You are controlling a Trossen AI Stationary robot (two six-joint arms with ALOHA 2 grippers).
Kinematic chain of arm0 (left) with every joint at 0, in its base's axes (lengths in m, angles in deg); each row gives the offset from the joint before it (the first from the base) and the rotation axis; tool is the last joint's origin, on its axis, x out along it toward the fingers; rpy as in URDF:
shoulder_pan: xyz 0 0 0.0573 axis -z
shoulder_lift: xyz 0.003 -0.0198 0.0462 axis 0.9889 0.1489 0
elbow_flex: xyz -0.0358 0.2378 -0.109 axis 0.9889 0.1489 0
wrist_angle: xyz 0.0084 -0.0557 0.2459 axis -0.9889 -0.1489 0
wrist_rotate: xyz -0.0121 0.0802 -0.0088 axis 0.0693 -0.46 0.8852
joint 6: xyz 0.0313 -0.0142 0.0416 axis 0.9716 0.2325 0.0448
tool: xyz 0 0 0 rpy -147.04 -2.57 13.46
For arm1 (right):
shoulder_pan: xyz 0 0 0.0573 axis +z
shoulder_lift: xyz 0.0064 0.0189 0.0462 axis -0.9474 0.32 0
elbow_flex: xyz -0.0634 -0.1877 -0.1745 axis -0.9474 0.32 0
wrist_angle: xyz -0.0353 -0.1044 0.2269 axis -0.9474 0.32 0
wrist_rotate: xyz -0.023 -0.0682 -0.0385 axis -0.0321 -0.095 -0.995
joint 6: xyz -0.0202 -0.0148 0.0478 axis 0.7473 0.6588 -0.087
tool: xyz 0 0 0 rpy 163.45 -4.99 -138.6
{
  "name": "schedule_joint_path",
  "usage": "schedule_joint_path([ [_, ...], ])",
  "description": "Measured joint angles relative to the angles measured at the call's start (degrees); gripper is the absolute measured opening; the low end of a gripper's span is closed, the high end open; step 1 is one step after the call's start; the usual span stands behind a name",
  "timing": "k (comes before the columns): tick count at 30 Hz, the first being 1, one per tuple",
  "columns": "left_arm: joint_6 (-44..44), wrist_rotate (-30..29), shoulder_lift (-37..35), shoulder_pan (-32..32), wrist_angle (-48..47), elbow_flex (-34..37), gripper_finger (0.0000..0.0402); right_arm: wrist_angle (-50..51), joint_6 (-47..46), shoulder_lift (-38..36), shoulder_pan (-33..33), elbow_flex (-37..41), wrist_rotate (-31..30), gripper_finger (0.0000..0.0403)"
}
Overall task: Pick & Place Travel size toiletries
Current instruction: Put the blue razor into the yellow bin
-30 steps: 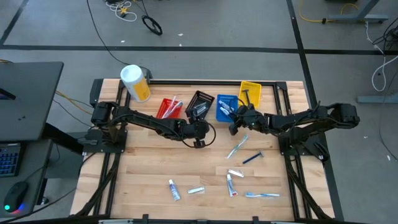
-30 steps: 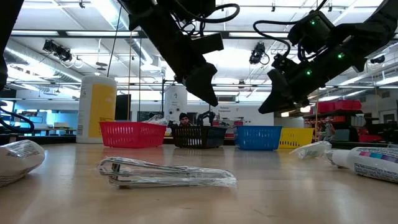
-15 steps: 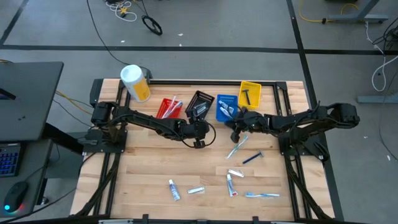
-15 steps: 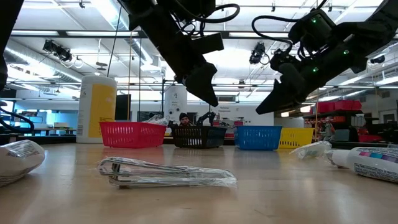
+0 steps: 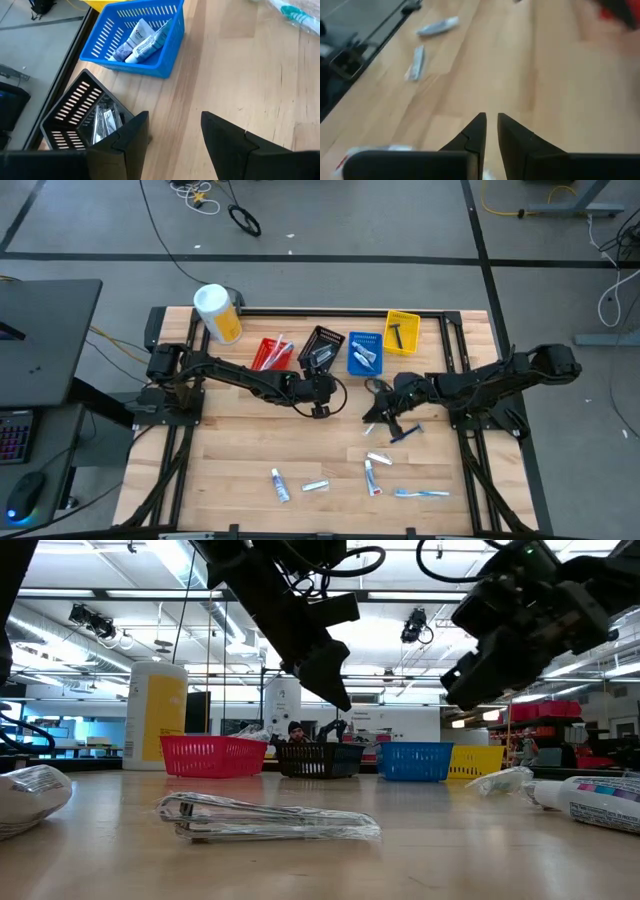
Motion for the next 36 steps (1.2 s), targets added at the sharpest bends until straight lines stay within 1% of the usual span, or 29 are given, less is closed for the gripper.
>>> schedule_joint_path([
  [5,-1.3,0.0,0.0,0.0,0.0,0.0,0.0189,3.6,0.0,0.2,1.9,0.0,-5.1,0.0056],
  [11,-1.9,0.5,0.0,0.0,0.0,0.0,0.0189,4.3,-0.6,0.2,2.8,0.0,-5.3,0.0056],
  [16,-1.9,0.5,0.0,0.0,0.1,0.0,0.0189,4.5,0.8,0.2,2.7,0.0,-6.2,0.0056],
  [24,-1.5,0.8,0.0,0.0,2.7,0.0,0.0189,4.5,1.8,0.2,2.8,0.0,-5.9,0.0056],
  [28,-0.8,1.6,0.0,0.0,4.4,0.0,0.0189,4.5,1.8,0.2,2.8,0.0,-8.5,0.0056],
  [33,-0.7,1.6,0.0,0.0,5.9,0.0,0.0189,3.5,1.9,0.2,2.8,0.0,-9.0,0.0056],
  [36,-0.8,1.6,0.0,0.0,6.4,0.0,0.0189,2.5,0.6,0.2,2.8,0.0,-10.5,0.0056],
])
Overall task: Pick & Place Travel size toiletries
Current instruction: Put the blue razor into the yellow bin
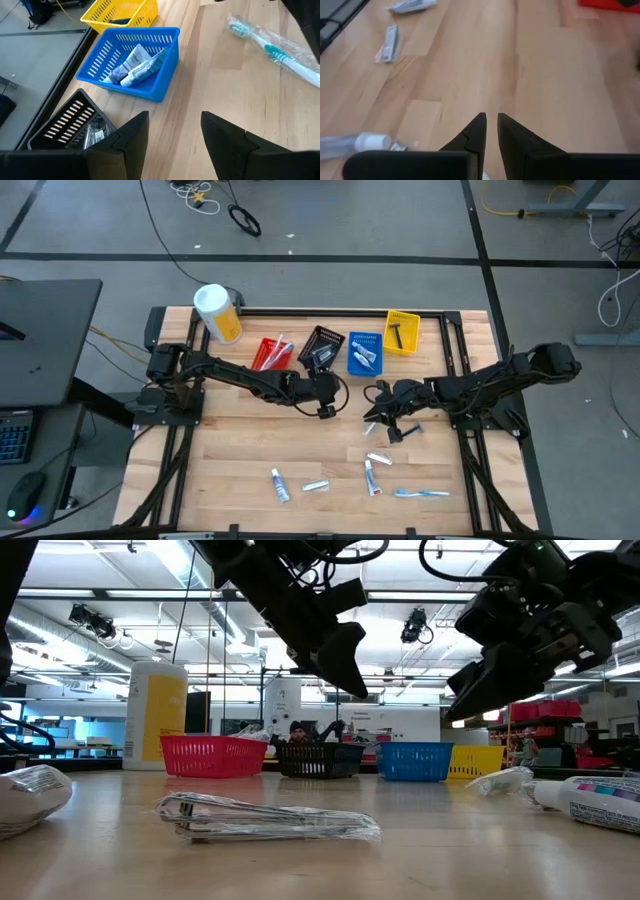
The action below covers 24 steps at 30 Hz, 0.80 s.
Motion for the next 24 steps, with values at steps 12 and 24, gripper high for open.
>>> schedule_joint_path([
  [12,-0.1,0.0,0.0,0.0,2.5,0.0,0.0189,1.2,-3.9,0.0,0.0,0.0,-3.0,0.0056],
  [24,-0.1,-0.1,0.0,0.0,2.5,0.0,0.0189,3.3,-6.2,0.0,0.4,0.0,-3.3,0.0056],
])
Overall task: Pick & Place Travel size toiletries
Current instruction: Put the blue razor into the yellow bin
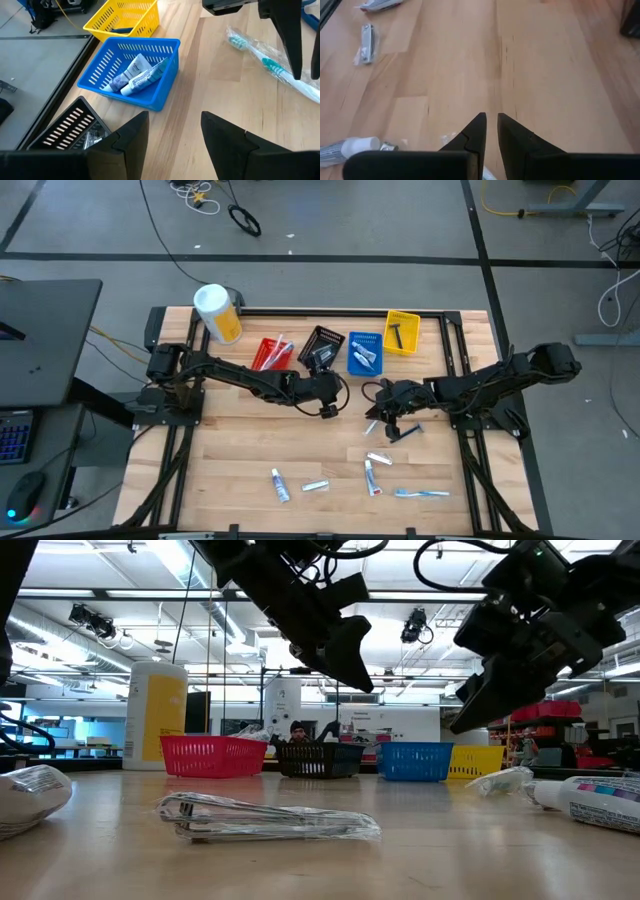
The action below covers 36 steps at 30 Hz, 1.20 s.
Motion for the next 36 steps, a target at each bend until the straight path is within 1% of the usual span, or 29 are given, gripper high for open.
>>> schedule_joint_path([
  [4,0.0,0.0,0.0,0.0,0.0,0.0,0.0189,-0.3,0.7,0.0,1.0,0.0,-2.6,0.0058],
  [6,0.0,0.0,0.0,0.0,0.0,0.0,0.0189,-0.7,1.6,0.0,1.7,0.0,-3.1,0.0069],
  [11,0.0,0.0,0.0,0.0,0.0,0.0,0.0189,-1.1,3.3,0.0,3.7,0.0,-6.5,0.0126],
  [13,0.0,0.0,0.0,0.0,0.0,0.0,0.0189,-0.2,2.7,0.0,4.2,0.0,-6.0,0.0149],
  [16,0.0,0.0,0.0,0.0,0.0,0.0,0.0189,4.7,1.4,0.0,4.8,0.0,-1.8,0.0168],
  [19,0.0,0.0,0.0,0.0,0.0,0.0,0.0189,10.4,1.5,0.0,6.2,0.0,4.8,0.0170],
  [21,0.0,0.0,0.0,0.0,0.0,0.0,0.0189,13.6,1.5,-0.1,7.6,0.0,6.6,0.0169],
  [23,0.0,0.0,0.0,0.0,0.0,0.0,0.0189,16.9,1.5,-0.6,8.8,0.0,5.7,0.0168],
  [25,0.0,0.0,0.0,0.0,0.0,0.0,0.0189,20.3,1.4,-1.6,9.8,0.0,3.5,0.0167],
  [27,0.0,0.0,0.0,0.0,0.0,0.0,0.0189,23.2,-0.4,-2.5,10.5,0.0,1.8,0.0167],
  [31,0.0,0.0,0.0,0.0,0.1,0.0,0.0189,28.1,-3.7,-2.9,12.0,0.0,2.6,0.0167],
  [36,0.0,0.0,0.0,0.0,0.1,0.0,0.0189,29.0,-3.1,-2.9,13.9,-0.1,0.8,0.0167],
])
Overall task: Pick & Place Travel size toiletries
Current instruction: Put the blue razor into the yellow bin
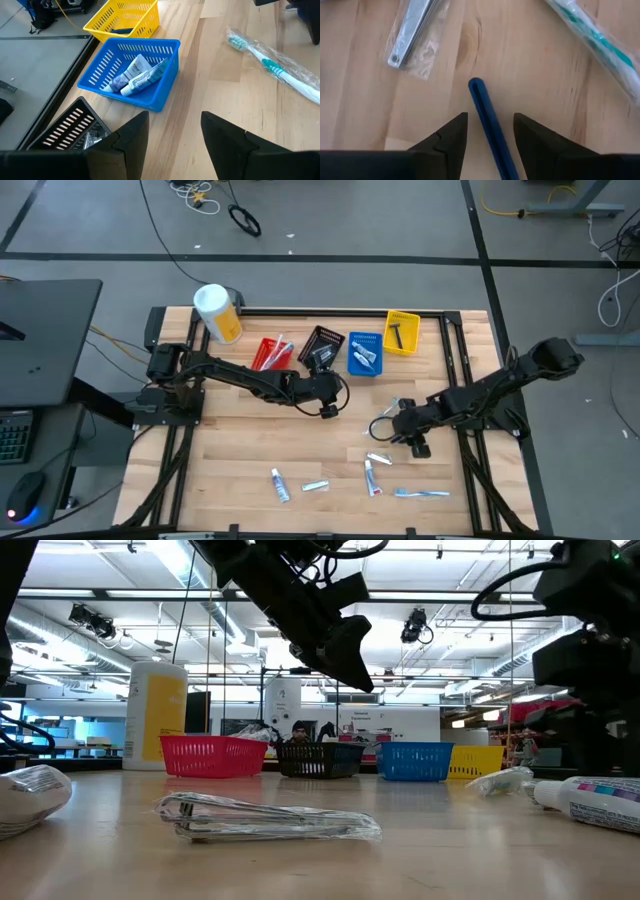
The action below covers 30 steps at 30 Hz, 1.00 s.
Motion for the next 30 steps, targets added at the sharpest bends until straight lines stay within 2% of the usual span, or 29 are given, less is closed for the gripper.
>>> schedule_joint_path([
  [5,0.0,0.0,0.0,0.0,0.0,0.0,0.0189,-0.2,1.8,-0.1,1.6,0.8,-2.3,0.0153],
  [17,0.0,0.0,0.0,0.0,0.0,0.0,0.0189,-1.8,2.0,0.3,3.5,2.2,-7.2,0.0047],
  [26,0.0,0.0,0.0,0.0,0.0,0.0,0.0189,-6.5,0.5,-1.3,3.2,0.8,-7.5,0.0037],
  [28,0.0,0.0,0.0,0.0,0.0,0.0,0.0189,-7.6,1.9,-3.0,3.0,-1.0,-9.4,0.0037],
  [30,0.0,0.0,0.0,0.0,0.0,0.0,0.0189,-7.1,4.2,-4.6,2.4,-2.1,-14.3,0.0036],
])
